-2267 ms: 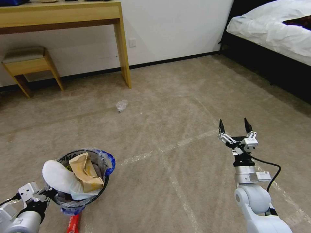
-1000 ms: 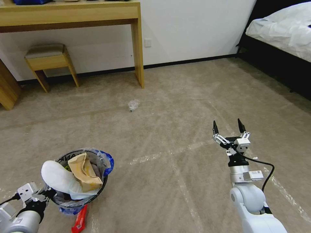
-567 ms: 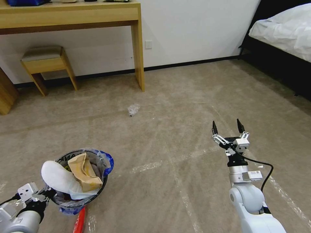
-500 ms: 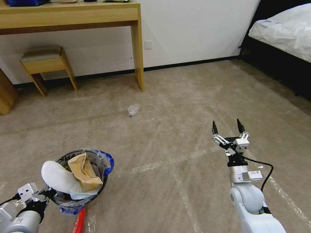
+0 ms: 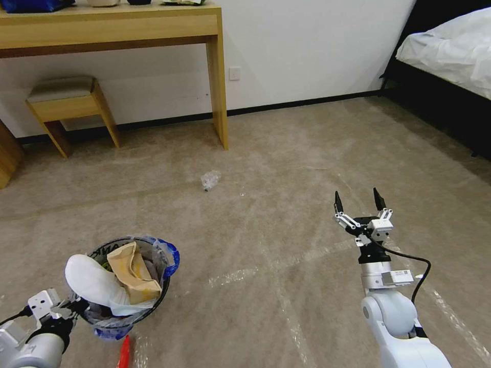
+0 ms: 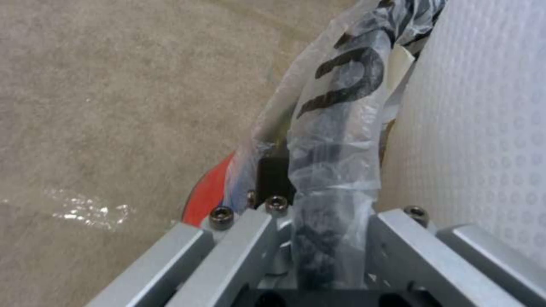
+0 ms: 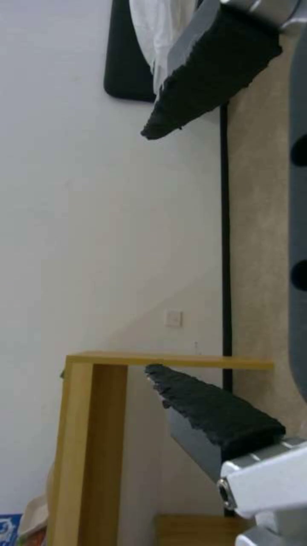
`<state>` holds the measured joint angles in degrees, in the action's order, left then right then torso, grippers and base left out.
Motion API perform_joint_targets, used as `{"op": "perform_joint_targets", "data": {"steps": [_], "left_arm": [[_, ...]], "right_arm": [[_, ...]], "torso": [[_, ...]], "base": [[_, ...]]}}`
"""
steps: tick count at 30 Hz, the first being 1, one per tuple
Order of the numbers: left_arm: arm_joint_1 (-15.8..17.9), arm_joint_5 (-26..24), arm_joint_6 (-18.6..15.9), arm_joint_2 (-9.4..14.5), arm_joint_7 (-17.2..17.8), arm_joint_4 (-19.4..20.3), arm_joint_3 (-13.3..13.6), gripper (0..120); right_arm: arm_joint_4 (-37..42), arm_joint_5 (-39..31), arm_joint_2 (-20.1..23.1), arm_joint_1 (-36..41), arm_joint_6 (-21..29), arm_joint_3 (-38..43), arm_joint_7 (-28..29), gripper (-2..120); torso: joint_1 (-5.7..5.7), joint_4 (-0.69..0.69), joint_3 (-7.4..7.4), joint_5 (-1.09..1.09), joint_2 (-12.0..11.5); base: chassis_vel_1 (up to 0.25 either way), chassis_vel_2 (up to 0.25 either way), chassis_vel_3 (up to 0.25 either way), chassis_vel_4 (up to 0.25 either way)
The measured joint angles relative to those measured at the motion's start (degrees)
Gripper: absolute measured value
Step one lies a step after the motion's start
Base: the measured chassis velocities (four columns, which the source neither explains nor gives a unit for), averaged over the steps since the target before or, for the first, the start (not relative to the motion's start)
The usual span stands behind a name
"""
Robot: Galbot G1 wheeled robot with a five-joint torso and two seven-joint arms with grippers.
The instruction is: Pick up the trash bin and place the garbage on the floor into it.
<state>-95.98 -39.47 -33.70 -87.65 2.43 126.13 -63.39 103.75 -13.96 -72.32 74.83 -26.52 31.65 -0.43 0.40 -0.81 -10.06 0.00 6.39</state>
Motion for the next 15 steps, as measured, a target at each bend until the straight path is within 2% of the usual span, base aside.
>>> {"op": "perform_joint_targets", "data": {"steps": [7,15], "left_arm": [[-0.09,-0.06,0.01,0.06,0.0,0.13,-0.05,1],[-0.13,-0.2,0.03,0.2,0.0,0.18,-0.13,1]], "right_arm": [[0.11,0.33,-0.03,0.04,0.0,-0.12,0.01,100],[0.13,0.78,-0.19,0.18,-0.01,-0.15,0.01,100]], "torso": [[0.0,-0.01,0.0,0.0,0.0],[-0.01,0.0,0.0,0.0,0.0]], "base": [[-0.093,0.077,0.101,-0.092],[-0.115,0.126,0.107,-0.121]]}}
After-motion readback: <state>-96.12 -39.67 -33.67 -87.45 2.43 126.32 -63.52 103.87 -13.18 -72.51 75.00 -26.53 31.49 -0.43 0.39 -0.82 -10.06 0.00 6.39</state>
